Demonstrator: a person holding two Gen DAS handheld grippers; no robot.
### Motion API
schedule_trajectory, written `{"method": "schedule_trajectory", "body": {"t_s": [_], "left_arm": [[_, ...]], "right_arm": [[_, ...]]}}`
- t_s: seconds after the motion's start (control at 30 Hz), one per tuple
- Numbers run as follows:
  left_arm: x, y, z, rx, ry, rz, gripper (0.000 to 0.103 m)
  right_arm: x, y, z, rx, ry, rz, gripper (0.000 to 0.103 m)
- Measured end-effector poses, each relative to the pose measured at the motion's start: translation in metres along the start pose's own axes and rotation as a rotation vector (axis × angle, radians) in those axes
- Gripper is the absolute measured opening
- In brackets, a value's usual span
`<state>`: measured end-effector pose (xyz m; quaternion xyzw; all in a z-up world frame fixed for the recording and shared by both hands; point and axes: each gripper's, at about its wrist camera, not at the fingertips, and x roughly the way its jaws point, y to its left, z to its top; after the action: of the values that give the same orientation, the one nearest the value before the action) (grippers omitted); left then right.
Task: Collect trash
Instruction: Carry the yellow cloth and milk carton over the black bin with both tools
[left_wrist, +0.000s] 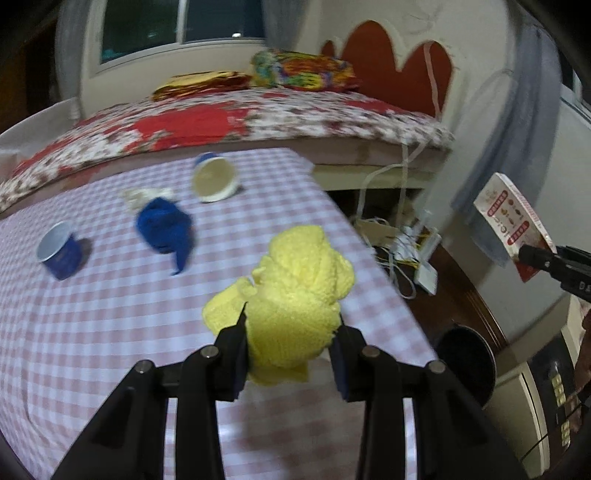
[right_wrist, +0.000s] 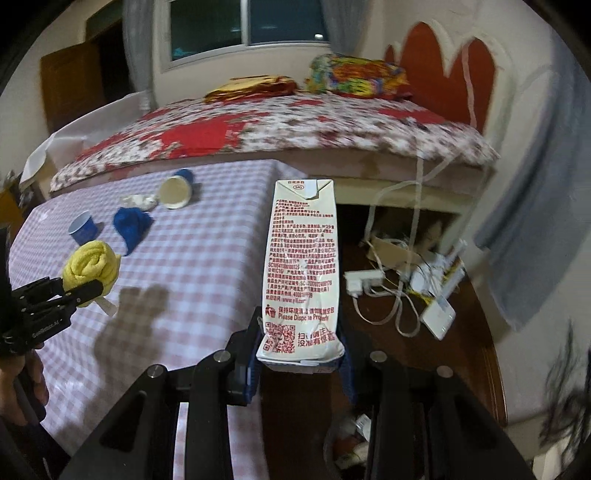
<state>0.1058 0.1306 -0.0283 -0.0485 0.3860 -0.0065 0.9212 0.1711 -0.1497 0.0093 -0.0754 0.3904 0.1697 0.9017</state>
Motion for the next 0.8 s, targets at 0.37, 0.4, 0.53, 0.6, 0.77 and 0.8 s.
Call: {"method": "schedule_trajectory", "body": {"t_s": [0.37,0.4,0.53,0.6,0.77,0.8], "left_arm": [[0.014,-0.092,-0.001,0.141,0.034,-0.122,0.038],[0.015,-0.101,-0.002,0.153,0.040,-0.135,0.038],[0.019,-0.127,-0.006,0.190,0.056,-0.175,0.038],[0.021,-0.140,-0.008,0.207,0.064,-0.195,0.038],[0.027,-0.165,-0.014,0.245,0.090,-0.230,0.038],[0.029,-0.170,-0.015,0.252,0.097,-0.235,0.038]], "right_arm": [[-0.015,-0.072,-0.062,0.117,0.062,-0.072,0.037],[-0.016,-0.079,-0.068,0.127,0.070,-0.078,0.037],[-0.021,-0.096,-0.089,0.155,0.094,-0.102,0.037],[-0.023,-0.103,-0.099,0.170,0.103,-0.111,0.037],[-0.024,-0.117,-0.121,0.190,0.134,-0.129,0.037],[-0.022,-0.118,-0.123,0.189,0.140,-0.132,0.037]]}}
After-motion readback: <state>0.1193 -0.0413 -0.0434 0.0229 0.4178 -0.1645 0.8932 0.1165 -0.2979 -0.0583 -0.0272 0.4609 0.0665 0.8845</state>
